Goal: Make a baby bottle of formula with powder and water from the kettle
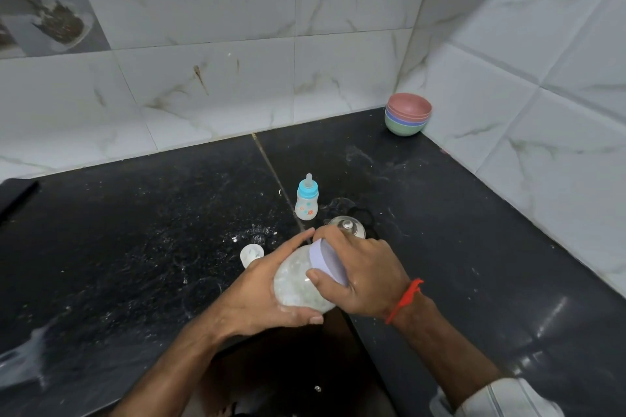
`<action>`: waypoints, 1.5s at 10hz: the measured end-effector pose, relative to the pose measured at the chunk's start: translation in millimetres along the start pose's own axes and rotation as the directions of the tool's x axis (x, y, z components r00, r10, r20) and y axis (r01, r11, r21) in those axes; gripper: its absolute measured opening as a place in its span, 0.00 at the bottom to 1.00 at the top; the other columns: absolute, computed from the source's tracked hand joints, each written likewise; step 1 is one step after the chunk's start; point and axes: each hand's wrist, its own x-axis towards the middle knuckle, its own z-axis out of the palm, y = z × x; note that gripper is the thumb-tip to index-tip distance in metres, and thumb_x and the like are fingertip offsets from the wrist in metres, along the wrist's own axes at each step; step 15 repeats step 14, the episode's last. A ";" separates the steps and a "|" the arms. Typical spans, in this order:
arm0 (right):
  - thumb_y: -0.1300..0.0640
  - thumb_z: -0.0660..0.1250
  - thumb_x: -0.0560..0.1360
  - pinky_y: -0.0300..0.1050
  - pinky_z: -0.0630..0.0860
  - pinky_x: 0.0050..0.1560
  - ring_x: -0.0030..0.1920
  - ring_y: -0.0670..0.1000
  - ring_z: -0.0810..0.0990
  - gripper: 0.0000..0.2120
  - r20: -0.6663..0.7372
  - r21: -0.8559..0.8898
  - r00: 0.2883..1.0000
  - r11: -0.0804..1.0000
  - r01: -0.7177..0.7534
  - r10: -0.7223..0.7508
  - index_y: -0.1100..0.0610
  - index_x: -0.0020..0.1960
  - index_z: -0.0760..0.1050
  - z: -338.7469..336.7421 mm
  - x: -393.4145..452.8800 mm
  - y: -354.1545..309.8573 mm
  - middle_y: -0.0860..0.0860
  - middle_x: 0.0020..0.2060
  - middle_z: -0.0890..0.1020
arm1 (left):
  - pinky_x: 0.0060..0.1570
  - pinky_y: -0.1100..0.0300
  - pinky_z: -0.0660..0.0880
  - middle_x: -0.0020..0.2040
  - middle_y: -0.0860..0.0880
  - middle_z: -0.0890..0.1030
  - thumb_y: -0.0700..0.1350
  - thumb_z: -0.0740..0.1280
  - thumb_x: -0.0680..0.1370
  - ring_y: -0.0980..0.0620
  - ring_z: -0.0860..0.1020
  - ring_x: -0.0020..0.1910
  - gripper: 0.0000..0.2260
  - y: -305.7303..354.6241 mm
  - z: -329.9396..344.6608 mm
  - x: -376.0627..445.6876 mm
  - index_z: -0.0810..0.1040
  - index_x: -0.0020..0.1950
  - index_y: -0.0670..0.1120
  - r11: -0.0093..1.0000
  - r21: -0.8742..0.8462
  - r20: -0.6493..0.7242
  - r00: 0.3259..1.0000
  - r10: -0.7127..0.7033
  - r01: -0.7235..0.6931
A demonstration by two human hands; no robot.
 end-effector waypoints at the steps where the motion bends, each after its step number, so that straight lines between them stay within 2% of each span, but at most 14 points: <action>1: 0.35 0.60 0.78 0.35 0.66 0.36 0.36 0.47 0.78 0.22 -0.028 -0.002 0.999 1.000 -0.017 0.017 0.53 0.57 0.73 9.1 -0.6 -2.0 0.46 0.42 0.82 | 0.68 0.57 0.77 0.70 0.62 0.76 0.49 0.85 0.65 0.61 0.76 0.70 0.49 3.8 -0.8 -0.5 0.62 0.80 0.59 0.996 0.091 -0.029 0.999 0.024 -0.022; 2: 0.36 0.60 0.78 0.42 0.75 0.36 0.37 0.49 0.79 0.21 -0.050 0.022 0.996 0.997 -0.068 0.069 0.52 0.57 0.74 14.6 1.4 -4.8 0.47 0.42 0.82 | 0.66 0.60 0.76 0.70 0.65 0.75 0.54 0.84 0.66 0.63 0.74 0.69 0.45 3.3 3.8 -2.7 0.63 0.77 0.64 0.979 0.196 -0.114 0.991 0.072 -0.048; 3: 0.35 0.59 0.78 0.49 0.78 0.34 0.37 0.50 0.80 0.21 -0.063 -0.019 0.989 0.991 -0.135 0.133 0.52 0.57 0.75 21.3 3.5 -9.5 0.47 0.41 0.82 | 0.63 0.56 0.78 0.70 0.67 0.73 0.62 0.80 0.65 0.65 0.73 0.68 0.44 -0.7 8.2 -4.4 0.61 0.76 0.66 0.951 0.310 -0.213 0.973 0.083 -0.013; 4: 0.35 0.59 0.77 0.48 0.78 0.31 0.35 0.50 0.79 0.21 -0.053 -0.071 0.978 0.976 -0.205 0.201 0.52 0.55 0.74 24.7 9.3 -14.2 0.46 0.38 0.81 | 0.61 0.53 0.80 0.69 0.70 0.70 0.68 0.75 0.65 0.64 0.74 0.66 0.44 -3.9 11.9 -4.1 0.58 0.76 0.66 0.924 0.382 -0.281 0.954 0.107 0.009; 5: 0.32 0.55 0.76 0.50 0.81 0.41 0.43 0.50 0.82 0.23 0.034 -0.002 0.952 0.953 -0.304 0.303 0.48 0.58 0.71 24.6 20.9 -14.7 0.46 0.45 0.84 | 0.60 0.55 0.79 0.66 0.76 0.66 0.69 0.77 0.64 0.63 0.74 0.66 0.46 -5.2 11.8 -2.2 0.56 0.76 0.65 0.928 0.371 -0.320 0.943 0.096 0.031; 6: 0.26 0.51 0.74 0.49 0.80 0.53 0.54 0.47 0.81 0.29 0.108 0.091 0.902 0.900 -0.427 0.417 0.43 0.64 0.70 27.0 28.5 -13.9 0.43 0.56 0.83 | 0.63 0.55 0.77 0.68 0.72 0.66 0.69 0.78 0.64 0.62 0.74 0.66 0.48 -9.9 0.6 6.0 0.58 0.77 0.63 0.920 0.389 -0.336 0.936 0.102 0.039; 7: 0.25 0.47 0.74 0.51 0.76 0.56 0.55 0.45 0.79 0.29 0.198 0.271 0.814 0.768 -0.580 0.545 0.38 0.67 0.68 31.9 31.9 -5.8 0.38 0.52 0.81 | 0.67 0.51 0.72 0.69 0.65 0.68 0.70 0.76 0.63 0.57 0.70 0.68 0.46 -23.0 -17.8 21.8 0.60 0.76 0.63 0.932 0.353 -0.411 0.909 0.073 0.084; 8: 0.28 0.48 0.78 0.56 0.78 0.58 0.53 0.46 0.80 0.24 0.204 0.287 0.730 0.673 -0.681 0.652 0.37 0.65 0.69 41.6 31.8 9.2 0.40 0.48 0.81 | 0.65 0.52 0.64 0.64 0.61 0.65 0.68 0.76 0.63 0.57 0.59 0.65 0.44 -43.0 -39.9 42.7 0.59 0.74 0.64 0.962 0.208 -0.512 0.858 -0.045 0.175; 9: 0.31 0.52 0.80 0.57 0.79 0.56 0.52 0.46 0.80 0.19 0.187 0.206 0.704 0.673 -0.710 0.685 0.39 0.63 0.70 47.3 32.0 15.6 0.45 0.48 0.83 | 0.64 0.53 0.65 0.64 0.56 0.68 0.57 0.81 0.67 0.54 0.59 0.67 0.41 -72.5 -61.3 69.0 0.61 0.74 0.60 0.967 0.083 -0.581 0.800 -0.149 0.240; 10: 0.35 0.57 0.81 0.49 0.79 0.52 0.52 0.47 0.80 0.18 0.162 0.119 0.713 0.704 -0.700 0.682 0.43 0.64 0.74 48.4 36.1 15.0 0.45 0.51 0.83 | 0.70 0.46 0.71 0.69 0.51 0.72 0.53 0.83 0.66 0.46 0.67 0.72 0.44 -103.4 -79.2 93.8 0.60 0.74 0.56 0.954 -0.024 -0.581 0.773 -0.256 0.298; 12: 0.38 0.61 0.81 0.44 0.78 0.45 0.47 0.45 0.80 0.17 0.082 0.061 0.716 0.714 -0.698 0.693 0.46 0.61 0.77 58.4 43.9 9.3 0.45 0.46 0.82 | 0.68 0.46 0.74 0.72 0.46 0.72 0.46 0.84 0.66 0.41 0.72 0.72 0.46 -134.7 -83.1 114.1 0.58 0.74 0.48 0.947 0.006 -0.480 0.831 -0.280 0.323; 13: 0.38 0.61 0.81 0.45 0.80 0.46 0.48 0.44 0.78 0.17 0.077 -0.035 0.715 0.718 -0.695 0.695 0.45 0.63 0.76 62.9 45.7 3.7 0.42 0.46 0.79 | 0.70 0.44 0.73 0.73 0.45 0.72 0.46 0.84 0.66 0.41 0.71 0.73 0.48 -140.4 -87.6 112.0 0.56 0.76 0.49 0.947 -0.002 -0.432 0.853 -0.292 0.323; 14: 0.39 0.62 0.81 0.41 0.76 0.45 0.50 0.44 0.77 0.17 0.047 -0.103 0.721 0.722 -0.684 0.691 0.45 0.65 0.74 68.1 49.1 0.0 0.41 0.49 0.76 | 0.76 0.38 0.63 0.79 0.48 0.66 0.58 0.84 0.61 0.41 0.65 0.78 0.55 -145.1 -91.7 108.3 0.52 0.78 0.54 0.958 0.049 -0.457 0.860 -0.229 0.281; 15: 0.39 0.62 0.81 0.41 0.76 0.45 0.50 0.44 0.77 0.17 0.047 -0.103 0.721 0.722 -0.684 0.691 0.45 0.65 0.74 68.1 49.1 0.0 0.41 0.49 0.76 | 0.76 0.38 0.63 0.79 0.48 0.66 0.58 0.84 0.61 0.41 0.65 0.78 0.55 -145.1 -91.7 108.3 0.52 0.78 0.54 0.958 0.049 -0.457 0.860 -0.229 0.281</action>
